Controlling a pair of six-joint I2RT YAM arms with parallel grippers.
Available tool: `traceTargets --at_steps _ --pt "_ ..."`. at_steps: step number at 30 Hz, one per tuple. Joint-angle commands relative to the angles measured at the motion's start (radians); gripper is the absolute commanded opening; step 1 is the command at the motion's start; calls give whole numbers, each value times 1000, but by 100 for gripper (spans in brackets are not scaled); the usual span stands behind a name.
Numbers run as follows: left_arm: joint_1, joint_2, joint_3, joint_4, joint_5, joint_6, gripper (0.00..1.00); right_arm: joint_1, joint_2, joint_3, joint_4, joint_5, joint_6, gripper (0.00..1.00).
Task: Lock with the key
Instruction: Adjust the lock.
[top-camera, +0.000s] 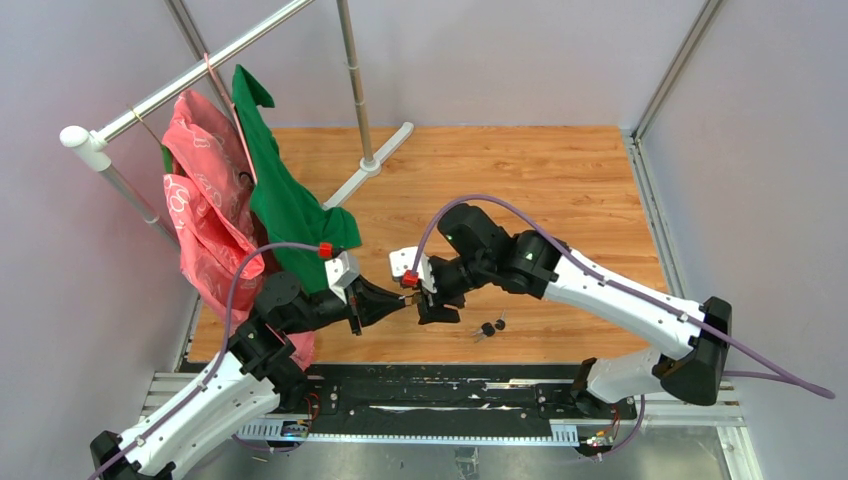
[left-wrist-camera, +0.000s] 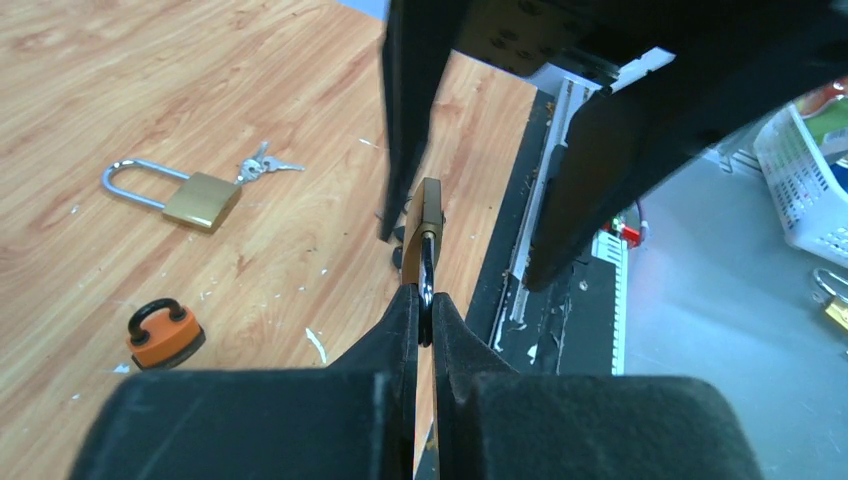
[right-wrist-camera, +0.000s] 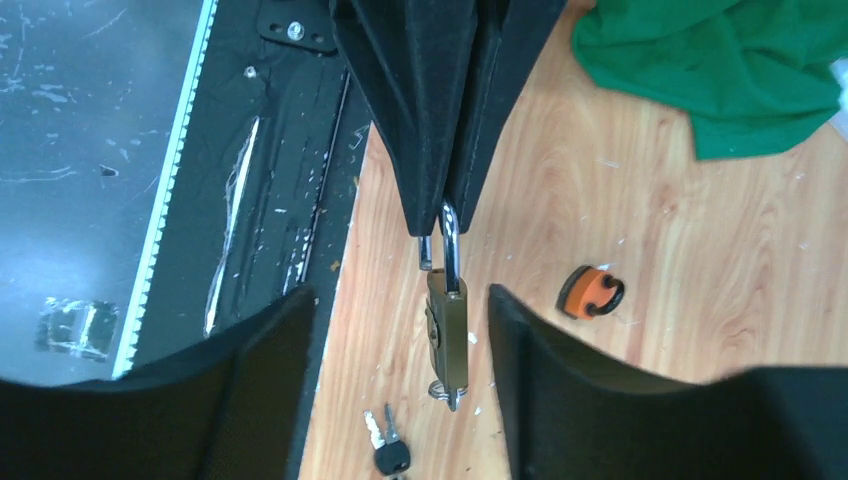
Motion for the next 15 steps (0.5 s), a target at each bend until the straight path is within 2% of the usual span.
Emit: traceTargets --at_steps 1,4,6,12,13,15 --pt "8 2 58 34 -11 31 0 -47 -82 -35 65 -47 60 70" --pt "8 9 89 34 -4 47 0 -139 -155 -99 141 -151 132 73" --pt "8 10 103 37 -11 53 0 -192 -224 -192 278 -201 227 73" --pt "10 25 104 118 45 34 0 -286 -379 -544 1035 -345 635 74" --pt "10 34 103 133 71 38 0 -294 -381 -576 1132 -355 692 72" --pt "10 51 103 167 91 31 0 -293 -373 -583 1162 -362 706 67"
